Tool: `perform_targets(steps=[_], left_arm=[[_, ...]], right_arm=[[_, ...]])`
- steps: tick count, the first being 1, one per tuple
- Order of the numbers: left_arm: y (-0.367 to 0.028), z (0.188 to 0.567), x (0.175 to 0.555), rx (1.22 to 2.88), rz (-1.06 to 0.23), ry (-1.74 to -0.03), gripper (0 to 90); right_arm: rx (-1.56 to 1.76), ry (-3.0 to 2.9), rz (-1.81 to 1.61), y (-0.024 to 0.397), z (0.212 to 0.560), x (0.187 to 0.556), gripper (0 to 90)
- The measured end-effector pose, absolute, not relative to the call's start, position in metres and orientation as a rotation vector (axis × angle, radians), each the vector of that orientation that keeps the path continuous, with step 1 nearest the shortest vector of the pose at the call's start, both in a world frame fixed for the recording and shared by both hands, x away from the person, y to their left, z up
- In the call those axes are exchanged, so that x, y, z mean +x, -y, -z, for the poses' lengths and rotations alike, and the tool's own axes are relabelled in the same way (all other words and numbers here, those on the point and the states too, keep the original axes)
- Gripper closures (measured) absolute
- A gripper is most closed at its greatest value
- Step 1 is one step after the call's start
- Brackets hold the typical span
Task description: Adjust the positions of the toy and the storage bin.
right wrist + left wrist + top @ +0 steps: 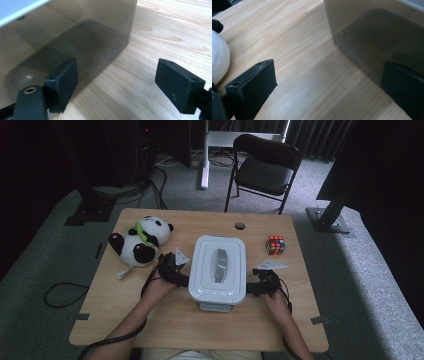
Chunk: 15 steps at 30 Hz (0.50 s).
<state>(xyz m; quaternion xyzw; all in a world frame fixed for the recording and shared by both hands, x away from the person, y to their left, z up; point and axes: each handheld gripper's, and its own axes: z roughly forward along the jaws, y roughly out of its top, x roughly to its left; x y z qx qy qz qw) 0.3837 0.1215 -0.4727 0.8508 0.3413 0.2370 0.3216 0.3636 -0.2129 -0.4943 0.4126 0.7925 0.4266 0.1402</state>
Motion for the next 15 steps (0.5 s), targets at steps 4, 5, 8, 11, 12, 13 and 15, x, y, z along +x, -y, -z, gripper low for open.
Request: perform_targets(steps=[4,5,8,11,12,13,15], left_arm=[[-0.123,0.472,0.377,2.243,-0.619,-0.889,0.9],[-0.123,0.472,0.375,2.242,-0.625,-0.886,0.9],[-0.124,0.472,0.37,2.242,-0.625,-0.886,0.9],[-0.125,0.471,0.366,2.251,-0.624,-0.881,0.9],[-0.125,0.471,0.364,2.256,-0.628,-0.875,0.9],[-0.125,0.471,0.361,2.257,-0.629,-0.875,0.9],[-0.125,0.471,0.36,2.255,-0.631,-0.874,0.9]], right_arm=[[1.185,-2.302,-1.238,0.213,0.494,0.358,18.2],[1.183,-2.304,-1.239,0.213,0.495,0.357,18.2],[1.179,-2.307,-1.24,0.212,0.494,0.351,18.2],[1.181,-2.316,-1.25,0.212,0.495,0.349,18.2],[1.169,-2.321,-1.254,0.211,0.495,0.344,18.1],[1.168,-2.321,-1.252,0.211,0.495,0.343,18.1],[1.165,-2.317,-1.251,0.211,0.495,0.341,18.2]])
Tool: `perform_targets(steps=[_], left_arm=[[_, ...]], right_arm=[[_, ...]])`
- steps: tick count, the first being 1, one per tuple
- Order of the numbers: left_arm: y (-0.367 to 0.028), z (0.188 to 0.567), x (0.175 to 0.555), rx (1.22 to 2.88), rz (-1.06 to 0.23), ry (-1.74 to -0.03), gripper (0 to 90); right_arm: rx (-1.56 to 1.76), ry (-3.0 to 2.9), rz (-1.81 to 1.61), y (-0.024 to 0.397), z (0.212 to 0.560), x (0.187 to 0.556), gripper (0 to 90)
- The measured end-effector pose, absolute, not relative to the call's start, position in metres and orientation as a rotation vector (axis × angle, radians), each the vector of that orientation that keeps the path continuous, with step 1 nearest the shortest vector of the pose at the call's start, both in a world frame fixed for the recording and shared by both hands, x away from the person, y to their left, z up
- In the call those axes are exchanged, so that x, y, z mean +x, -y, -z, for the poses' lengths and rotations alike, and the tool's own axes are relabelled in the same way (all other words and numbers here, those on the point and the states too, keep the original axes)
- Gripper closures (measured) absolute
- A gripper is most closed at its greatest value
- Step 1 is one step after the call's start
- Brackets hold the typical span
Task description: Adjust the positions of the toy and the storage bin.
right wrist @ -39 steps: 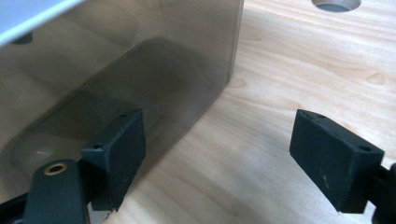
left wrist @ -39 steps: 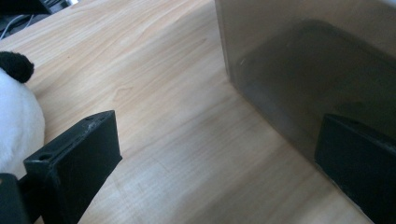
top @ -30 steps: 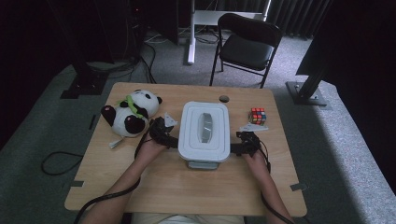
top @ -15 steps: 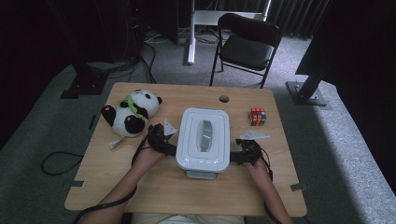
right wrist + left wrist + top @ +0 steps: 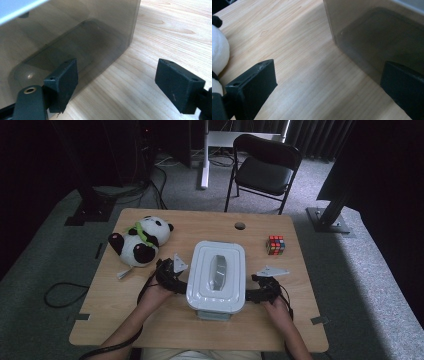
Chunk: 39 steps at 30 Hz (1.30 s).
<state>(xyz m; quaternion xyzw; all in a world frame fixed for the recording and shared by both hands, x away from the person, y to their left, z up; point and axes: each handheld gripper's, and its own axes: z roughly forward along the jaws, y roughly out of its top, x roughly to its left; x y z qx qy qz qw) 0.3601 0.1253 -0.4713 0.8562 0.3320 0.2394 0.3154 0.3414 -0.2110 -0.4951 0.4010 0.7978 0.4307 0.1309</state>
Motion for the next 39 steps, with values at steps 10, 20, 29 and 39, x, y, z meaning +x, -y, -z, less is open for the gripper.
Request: perform_targets(steps=[10,20,29,39], left_arm=[[-0.126,0.472,0.346,2.254,-0.632,-0.869,0.9],[-0.125,0.472,0.344,2.256,-0.634,-0.856,0.9],[-0.123,0.473,0.351,2.244,-0.634,-0.864,0.9],[-0.129,0.479,0.354,2.19,-0.639,-0.831,0.8]], right_arm=[[1.164,-2.328,-1.266,0.211,0.496,0.33,18.2],[1.16,-2.335,-1.265,0.211,0.495,0.328,18.1],[1.16,-2.329,-1.241,0.214,0.493,0.336,18.1],[1.185,-2.249,-1.313,0.223,0.503,0.336,12.8]])
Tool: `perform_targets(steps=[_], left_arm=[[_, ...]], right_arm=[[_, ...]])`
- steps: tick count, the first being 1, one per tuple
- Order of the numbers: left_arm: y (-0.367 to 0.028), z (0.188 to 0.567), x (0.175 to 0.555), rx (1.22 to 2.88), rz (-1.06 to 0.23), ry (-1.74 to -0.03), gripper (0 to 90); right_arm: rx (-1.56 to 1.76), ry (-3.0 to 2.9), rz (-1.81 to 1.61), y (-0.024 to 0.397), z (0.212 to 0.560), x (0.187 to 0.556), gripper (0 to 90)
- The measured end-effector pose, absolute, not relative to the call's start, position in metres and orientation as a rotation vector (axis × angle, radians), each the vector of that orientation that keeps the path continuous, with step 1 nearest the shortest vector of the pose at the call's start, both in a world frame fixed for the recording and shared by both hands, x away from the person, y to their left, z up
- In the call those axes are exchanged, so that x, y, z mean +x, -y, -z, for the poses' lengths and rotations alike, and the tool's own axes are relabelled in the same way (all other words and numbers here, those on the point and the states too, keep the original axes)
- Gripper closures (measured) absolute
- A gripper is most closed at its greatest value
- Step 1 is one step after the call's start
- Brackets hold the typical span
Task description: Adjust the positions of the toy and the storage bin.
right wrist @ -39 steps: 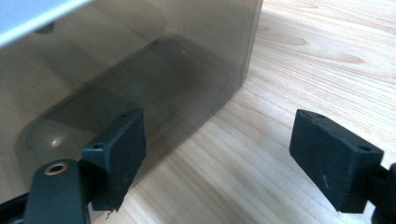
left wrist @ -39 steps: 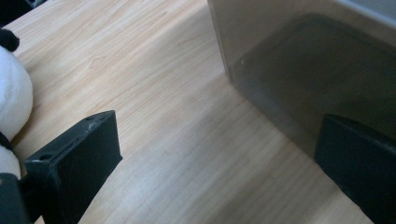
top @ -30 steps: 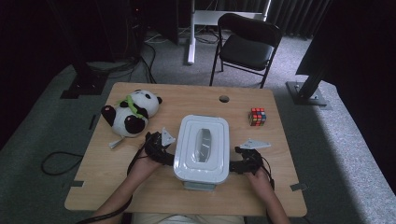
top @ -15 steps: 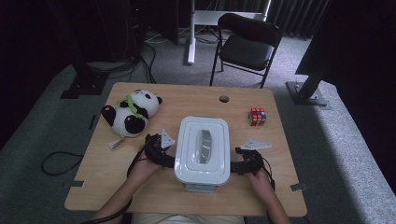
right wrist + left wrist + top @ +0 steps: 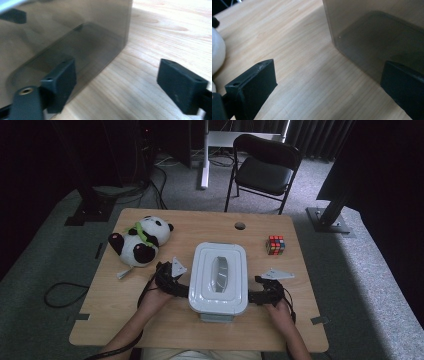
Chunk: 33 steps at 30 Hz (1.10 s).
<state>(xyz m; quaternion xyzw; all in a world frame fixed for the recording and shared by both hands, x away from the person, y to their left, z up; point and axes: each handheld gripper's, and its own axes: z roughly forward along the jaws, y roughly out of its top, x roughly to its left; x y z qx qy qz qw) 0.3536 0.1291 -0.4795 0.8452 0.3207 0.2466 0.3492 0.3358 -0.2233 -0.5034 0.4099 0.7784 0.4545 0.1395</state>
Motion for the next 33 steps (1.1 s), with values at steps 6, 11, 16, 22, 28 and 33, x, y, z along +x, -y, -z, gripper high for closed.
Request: perform_targets(steps=[6,11,16,22,28,33], left_arm=[[-0.136,0.484,0.357,2.161,-0.614,-0.812,0.8],[-0.14,0.491,0.357,2.137,-0.58,-0.842,0.8],[-0.144,0.497,0.355,2.178,-0.585,-0.859,0.8],[-0.147,0.503,0.354,2.198,-0.523,-0.883,0.8],[-0.153,0.509,0.353,2.217,-0.437,-0.91,0.8],[-0.155,0.513,0.35,2.216,-0.406,-0.935,0.9]], right_arm=[[1.198,-2.187,-1.29,0.23,0.502,0.338,12.3],[1.26,-2.109,-1.292,0.246,0.5,0.348,12.3],[1.294,-1.981,-1.334,0.264,0.495,0.359,12.3],[1.334,-1.9,-1.321,0.282,0.489,0.377,12.2],[1.359,-1.824,-1.307,0.294,0.489,0.393,11.8],[1.444,-1.766,-1.238,0.3,0.487,0.409,11.9]])
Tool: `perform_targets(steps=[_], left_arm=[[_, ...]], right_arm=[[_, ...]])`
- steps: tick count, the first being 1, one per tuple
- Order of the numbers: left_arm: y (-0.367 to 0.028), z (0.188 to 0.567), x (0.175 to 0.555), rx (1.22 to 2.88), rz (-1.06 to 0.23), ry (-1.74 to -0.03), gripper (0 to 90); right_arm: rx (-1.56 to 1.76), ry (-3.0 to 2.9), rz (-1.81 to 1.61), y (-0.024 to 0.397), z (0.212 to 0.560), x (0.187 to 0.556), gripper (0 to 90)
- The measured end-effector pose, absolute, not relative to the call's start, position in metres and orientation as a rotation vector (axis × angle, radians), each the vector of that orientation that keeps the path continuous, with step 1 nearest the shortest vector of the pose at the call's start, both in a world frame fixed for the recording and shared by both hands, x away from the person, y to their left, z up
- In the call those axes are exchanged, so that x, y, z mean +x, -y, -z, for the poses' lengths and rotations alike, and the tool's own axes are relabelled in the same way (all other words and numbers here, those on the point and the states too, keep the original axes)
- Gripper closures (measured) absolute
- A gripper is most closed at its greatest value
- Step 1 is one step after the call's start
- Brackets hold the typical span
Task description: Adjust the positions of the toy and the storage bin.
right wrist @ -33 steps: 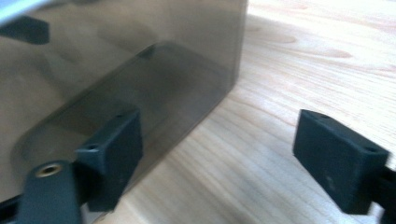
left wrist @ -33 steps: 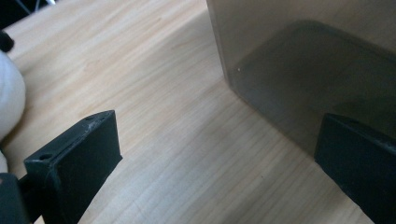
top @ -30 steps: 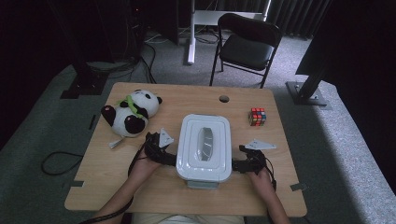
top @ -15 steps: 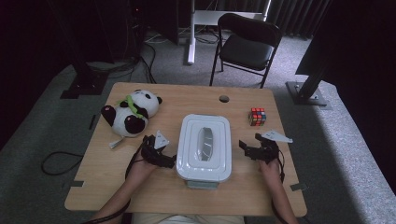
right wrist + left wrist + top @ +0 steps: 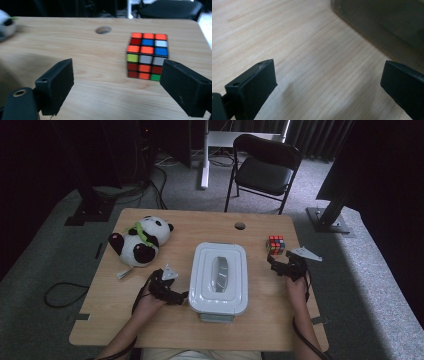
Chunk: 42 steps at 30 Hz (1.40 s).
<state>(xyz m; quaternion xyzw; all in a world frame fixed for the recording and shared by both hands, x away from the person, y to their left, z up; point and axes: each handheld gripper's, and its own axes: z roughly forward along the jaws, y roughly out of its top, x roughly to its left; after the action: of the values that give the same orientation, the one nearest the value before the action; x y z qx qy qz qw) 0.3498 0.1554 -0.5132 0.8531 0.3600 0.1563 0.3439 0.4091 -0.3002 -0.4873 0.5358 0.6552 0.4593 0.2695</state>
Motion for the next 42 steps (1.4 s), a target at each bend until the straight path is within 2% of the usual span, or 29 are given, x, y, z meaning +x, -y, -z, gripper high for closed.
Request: perform_targets(steps=[4,17,31,39,40,42], left_arm=[[-0.154,0.517,0.345,2.238,-0.407,-0.923,0.8],[-0.158,0.52,0.341,2.243,-0.39,-0.932,0.8],[-0.16,0.52,0.34,2.238,-0.397,-0.928,0.8],[-0.16,0.52,0.34,2.237,-0.411,-0.927,0.8],[-0.16,0.52,0.339,2.238,-0.413,-0.925,0.8],[-0.16,0.519,0.339,2.236,-0.413,-0.925,0.8]], right_arm=[[1.438,-1.758,-1.295,0.306,0.486,0.42,11.8],[1.552,-1.737,-1.098,0.308,0.498,0.468,11.2],[1.604,-1.783,-1.006,0.303,0.514,0.492,14.6],[1.618,-1.822,-0.985,0.304,0.515,0.499,20.9],[1.615,-1.835,-0.972,0.303,0.516,0.499,25.8],[1.611,-1.839,-0.968,0.302,0.516,0.499,28.4]])
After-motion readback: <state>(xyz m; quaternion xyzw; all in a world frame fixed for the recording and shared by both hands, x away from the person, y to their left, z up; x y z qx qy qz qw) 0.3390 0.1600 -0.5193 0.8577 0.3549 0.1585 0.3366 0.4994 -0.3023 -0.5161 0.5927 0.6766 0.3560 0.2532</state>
